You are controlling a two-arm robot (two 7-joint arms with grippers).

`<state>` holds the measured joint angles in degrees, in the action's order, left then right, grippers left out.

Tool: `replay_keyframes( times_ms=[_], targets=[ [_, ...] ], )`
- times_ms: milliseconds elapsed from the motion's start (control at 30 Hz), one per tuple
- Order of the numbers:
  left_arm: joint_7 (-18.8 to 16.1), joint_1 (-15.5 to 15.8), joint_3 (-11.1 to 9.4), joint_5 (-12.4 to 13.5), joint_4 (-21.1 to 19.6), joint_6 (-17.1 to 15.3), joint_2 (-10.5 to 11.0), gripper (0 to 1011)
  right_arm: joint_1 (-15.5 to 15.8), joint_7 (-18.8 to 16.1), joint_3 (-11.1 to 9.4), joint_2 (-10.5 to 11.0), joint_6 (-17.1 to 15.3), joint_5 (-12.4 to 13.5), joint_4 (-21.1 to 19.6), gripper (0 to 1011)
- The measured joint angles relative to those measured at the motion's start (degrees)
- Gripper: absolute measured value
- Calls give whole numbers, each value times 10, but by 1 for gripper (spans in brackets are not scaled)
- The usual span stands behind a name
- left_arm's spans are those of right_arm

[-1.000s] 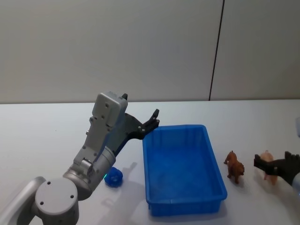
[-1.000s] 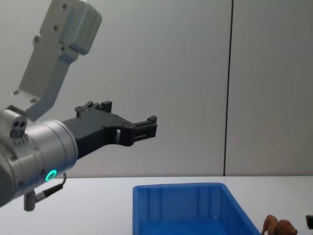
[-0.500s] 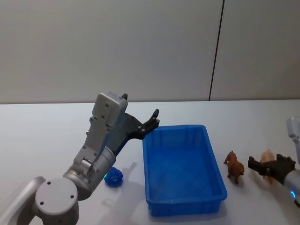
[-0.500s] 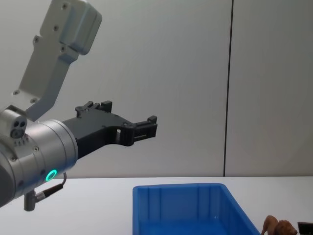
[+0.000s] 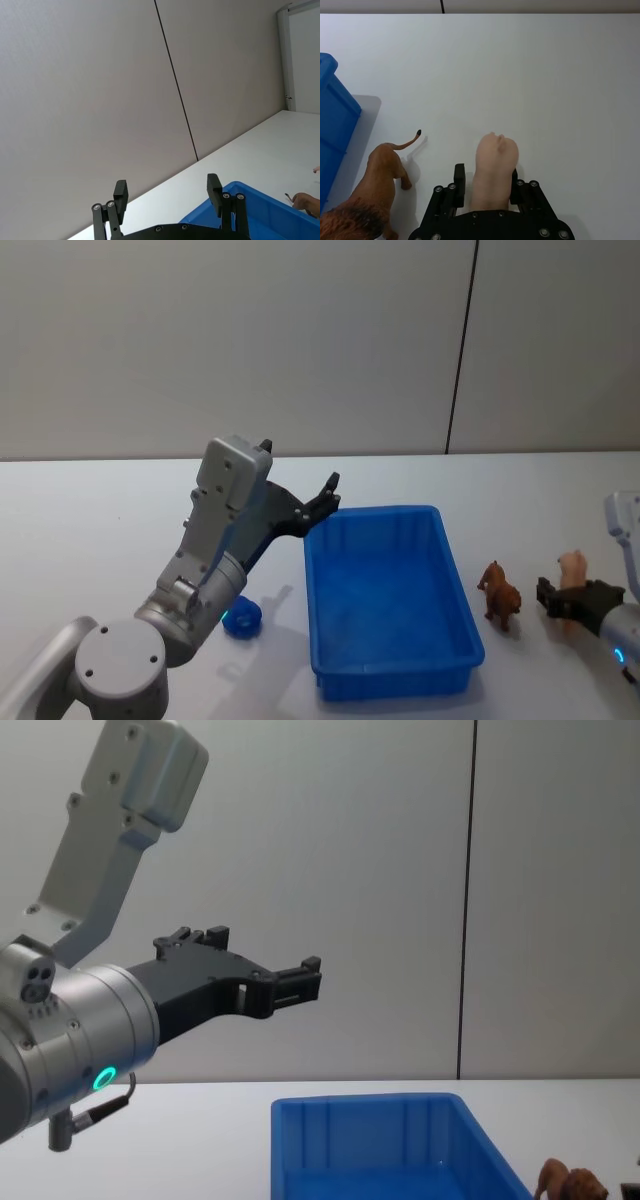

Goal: Pick up the two dolls from the table and place them into the box.

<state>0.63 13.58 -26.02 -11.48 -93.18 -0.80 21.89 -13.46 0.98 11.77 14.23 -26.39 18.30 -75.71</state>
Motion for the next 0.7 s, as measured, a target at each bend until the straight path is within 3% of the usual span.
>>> replay_keyframes(
  times_ms=[133,200,700],
  targets=[
    [0,0,0,0,0,0,0,1001,-1,0,0,-1,0,0,2,384],
    [0,0,0,0,0,0,0,1001,-2,-1,0,-1,0,0,2,366],
    [0,0,0,0,0,0,0,1001,-4,-8,0,-1,16,-9,-1,362]
  ],
)
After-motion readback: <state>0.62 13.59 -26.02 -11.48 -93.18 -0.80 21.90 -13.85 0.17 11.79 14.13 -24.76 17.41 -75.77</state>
